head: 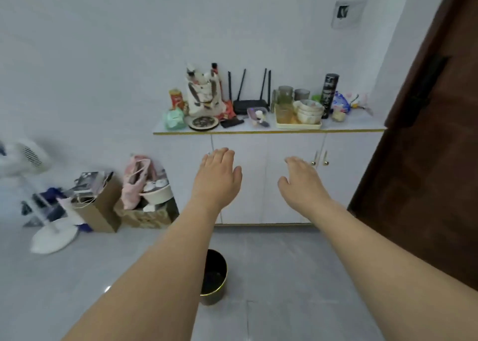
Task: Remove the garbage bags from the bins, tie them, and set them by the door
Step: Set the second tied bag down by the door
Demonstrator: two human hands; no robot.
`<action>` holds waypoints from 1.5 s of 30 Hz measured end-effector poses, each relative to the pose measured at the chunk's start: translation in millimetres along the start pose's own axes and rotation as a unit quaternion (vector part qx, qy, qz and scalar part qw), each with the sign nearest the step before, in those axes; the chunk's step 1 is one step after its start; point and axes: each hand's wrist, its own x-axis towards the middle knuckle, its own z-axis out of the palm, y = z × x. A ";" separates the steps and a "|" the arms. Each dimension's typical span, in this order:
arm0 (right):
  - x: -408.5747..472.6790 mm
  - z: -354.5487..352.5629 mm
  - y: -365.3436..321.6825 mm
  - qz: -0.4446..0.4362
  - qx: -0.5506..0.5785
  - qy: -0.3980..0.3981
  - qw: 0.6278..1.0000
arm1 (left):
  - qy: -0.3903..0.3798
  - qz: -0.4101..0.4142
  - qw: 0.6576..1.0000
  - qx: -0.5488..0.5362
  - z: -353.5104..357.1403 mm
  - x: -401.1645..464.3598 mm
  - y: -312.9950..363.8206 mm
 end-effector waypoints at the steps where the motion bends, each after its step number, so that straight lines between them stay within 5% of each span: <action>1: 9.0 12.6 -27.4 -0.026 0.001 -0.009 1.000 | 0.008 -0.026 1.000 0.006 -11.4 -7.3 -29.0; 13: 34.2 182.4 -377.7 -0.258 0.046 -0.113 0.958 | 0.101 -0.273 0.953 0.086 -138.8 -158.9 -361.5; 23: -11.9 315.3 -583.8 -0.423 0.053 -0.201 0.882 | 0.122 -0.463 0.871 0.109 -185.2 -306.6 -523.0; 45: 34.5 578.6 -972.8 -0.472 0.040 -0.361 0.803 | 0.084 -0.569 0.807 0.133 -263.7 -391.5 -938.4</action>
